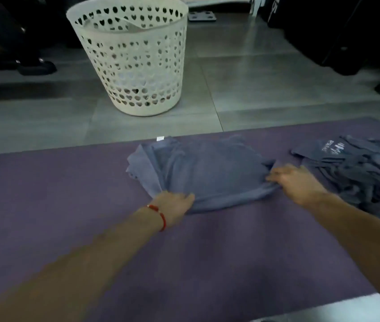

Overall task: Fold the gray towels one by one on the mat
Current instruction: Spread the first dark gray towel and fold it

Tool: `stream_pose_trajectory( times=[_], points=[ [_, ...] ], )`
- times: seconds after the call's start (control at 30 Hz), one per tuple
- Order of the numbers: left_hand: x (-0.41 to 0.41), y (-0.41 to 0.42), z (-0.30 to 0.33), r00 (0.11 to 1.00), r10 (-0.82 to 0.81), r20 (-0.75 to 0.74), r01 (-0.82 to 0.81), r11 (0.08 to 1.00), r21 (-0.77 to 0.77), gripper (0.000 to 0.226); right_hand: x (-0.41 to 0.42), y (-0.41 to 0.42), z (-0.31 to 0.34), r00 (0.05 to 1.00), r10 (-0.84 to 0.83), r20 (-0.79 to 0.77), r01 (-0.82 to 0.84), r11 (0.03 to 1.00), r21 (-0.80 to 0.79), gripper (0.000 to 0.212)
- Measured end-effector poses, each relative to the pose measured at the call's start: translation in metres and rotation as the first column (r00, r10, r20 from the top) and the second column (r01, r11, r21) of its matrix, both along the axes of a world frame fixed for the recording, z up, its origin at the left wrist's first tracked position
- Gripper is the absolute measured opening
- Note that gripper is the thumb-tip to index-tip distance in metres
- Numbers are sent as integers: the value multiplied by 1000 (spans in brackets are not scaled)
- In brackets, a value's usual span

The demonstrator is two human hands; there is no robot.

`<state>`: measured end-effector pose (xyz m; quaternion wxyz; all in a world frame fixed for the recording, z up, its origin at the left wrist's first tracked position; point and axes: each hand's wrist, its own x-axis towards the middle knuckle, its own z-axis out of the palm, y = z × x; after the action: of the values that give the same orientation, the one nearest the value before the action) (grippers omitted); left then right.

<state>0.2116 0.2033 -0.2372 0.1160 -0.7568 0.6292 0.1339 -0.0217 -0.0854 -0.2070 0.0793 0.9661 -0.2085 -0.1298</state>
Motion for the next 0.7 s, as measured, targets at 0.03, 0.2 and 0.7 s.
stream_pose_trajectory(
  times=[0.03, 0.2, 0.7],
  points=[
    [-16, 8, -22, 999, -14, -33, 15, 999, 39, 45, -12, 9, -21, 990, -15, -139, 18, 1000, 18, 58],
    [-46, 37, -64, 989, -43, -143, 37, 998, -42, 42, -54, 21, -55, 928, -112, -356, 198, 957, 214, 24],
    [-44, 31, -65, 991, -65, -114, 27, 950, -311, 24, -56, 3, -83, 542, -822, -175, 751, 381, 540, 62]
  ],
)
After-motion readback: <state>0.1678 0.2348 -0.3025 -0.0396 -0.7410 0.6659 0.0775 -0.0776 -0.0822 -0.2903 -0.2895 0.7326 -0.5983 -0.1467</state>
